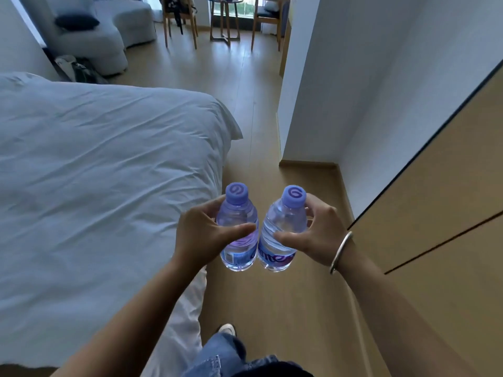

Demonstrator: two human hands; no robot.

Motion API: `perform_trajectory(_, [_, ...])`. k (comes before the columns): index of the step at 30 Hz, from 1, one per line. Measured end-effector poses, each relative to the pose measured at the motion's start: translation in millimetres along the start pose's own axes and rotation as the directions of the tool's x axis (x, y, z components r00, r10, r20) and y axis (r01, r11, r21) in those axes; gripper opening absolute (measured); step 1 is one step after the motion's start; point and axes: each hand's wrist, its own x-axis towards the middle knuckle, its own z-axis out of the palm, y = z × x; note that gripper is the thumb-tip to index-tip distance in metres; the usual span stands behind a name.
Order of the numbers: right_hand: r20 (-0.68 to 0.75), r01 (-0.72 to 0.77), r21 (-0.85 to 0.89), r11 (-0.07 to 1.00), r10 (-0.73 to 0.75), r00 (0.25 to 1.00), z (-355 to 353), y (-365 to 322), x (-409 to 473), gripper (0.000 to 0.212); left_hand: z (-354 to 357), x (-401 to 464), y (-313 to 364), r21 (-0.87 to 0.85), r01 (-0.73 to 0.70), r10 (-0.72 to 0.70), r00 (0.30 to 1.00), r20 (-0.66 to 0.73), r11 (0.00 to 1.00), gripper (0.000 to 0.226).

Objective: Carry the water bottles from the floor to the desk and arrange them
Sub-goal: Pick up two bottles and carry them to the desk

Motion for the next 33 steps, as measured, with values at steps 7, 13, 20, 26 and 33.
perform_trajectory(7, [-0.024, 0.034, 0.028, 0.999, -0.033, 0.999, 14, 4, 108, 0.047, -13, 113, -28, 0.059, 0.002, -0.003, 1.0, 0.018, 0.998, 0.033])
perform_trajectory(13, [-0.021, 0.014, 0.024, 1.0, -0.013, 1.0, 8, 34, 193, 0.047, 6, 198, -50, 0.064, 0.004, -0.006, 0.999, 0.035, 0.998, 0.032])
perform_trajectory(20, [0.019, 0.054, 0.022, 0.998, -0.054, 0.998, -24, 88, 320, 0.049, 54, 322, -66, 0.063, -0.009, 0.008, 1.0, 0.01, 0.998, 0.031])
perform_trajectory(26, [0.049, 0.12, 0.03, 0.992, -0.122, 0.991, -62, 123, 432, 0.05, 92, 431, -65, 0.071, -0.015, 0.019, 0.998, -0.053, 0.997, 0.031])
perform_trajectory(33, [0.076, 0.176, 0.049, 0.983, -0.18, 0.981, -81, 160, 536, 0.053, 120, 530, -75, 0.081, -0.005, 0.013, 0.994, -0.107, 0.997, 0.036])
